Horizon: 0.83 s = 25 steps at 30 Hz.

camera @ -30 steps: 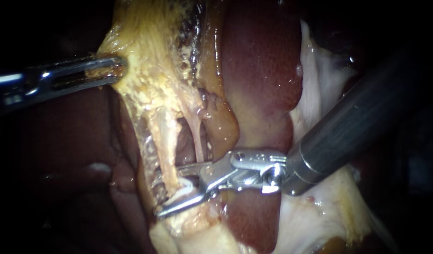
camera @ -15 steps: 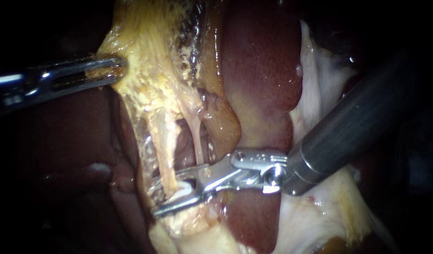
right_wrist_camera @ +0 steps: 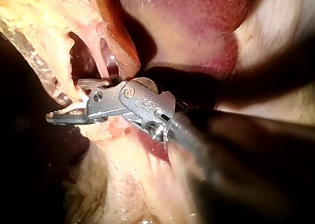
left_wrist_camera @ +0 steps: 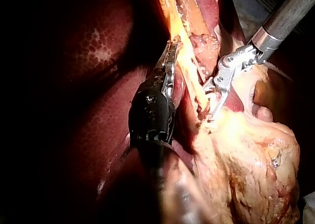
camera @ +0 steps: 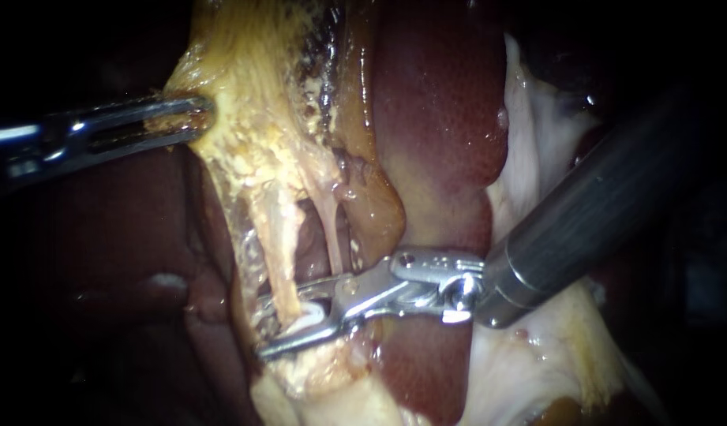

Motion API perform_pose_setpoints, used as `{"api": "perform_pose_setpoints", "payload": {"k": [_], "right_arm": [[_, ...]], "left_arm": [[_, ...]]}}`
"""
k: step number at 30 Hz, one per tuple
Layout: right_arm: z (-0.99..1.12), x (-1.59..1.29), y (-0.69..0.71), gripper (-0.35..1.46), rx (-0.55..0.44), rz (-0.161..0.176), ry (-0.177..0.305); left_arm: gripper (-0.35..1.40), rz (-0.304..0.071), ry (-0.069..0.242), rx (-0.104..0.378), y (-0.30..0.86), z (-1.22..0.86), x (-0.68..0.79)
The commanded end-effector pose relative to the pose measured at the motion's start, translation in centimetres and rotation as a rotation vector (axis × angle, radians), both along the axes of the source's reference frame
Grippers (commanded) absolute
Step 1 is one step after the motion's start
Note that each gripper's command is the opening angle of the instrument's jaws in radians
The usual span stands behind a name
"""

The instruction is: Clipping first clip left tube

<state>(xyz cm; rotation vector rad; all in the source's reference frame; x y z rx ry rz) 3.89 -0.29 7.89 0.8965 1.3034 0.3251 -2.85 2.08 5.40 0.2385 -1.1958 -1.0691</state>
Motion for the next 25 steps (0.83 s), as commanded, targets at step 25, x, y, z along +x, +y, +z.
{"api": "perform_pose_setpoints", "payload": {"k": [25], "right_arm": [[0.03, -0.08, 0.01, -0.35, -0.004, 0.005, -0.006]], "left_arm": [[-0.35, 0.0, 0.0, 0.0, 0.0, 0.0, 0.0]]}}
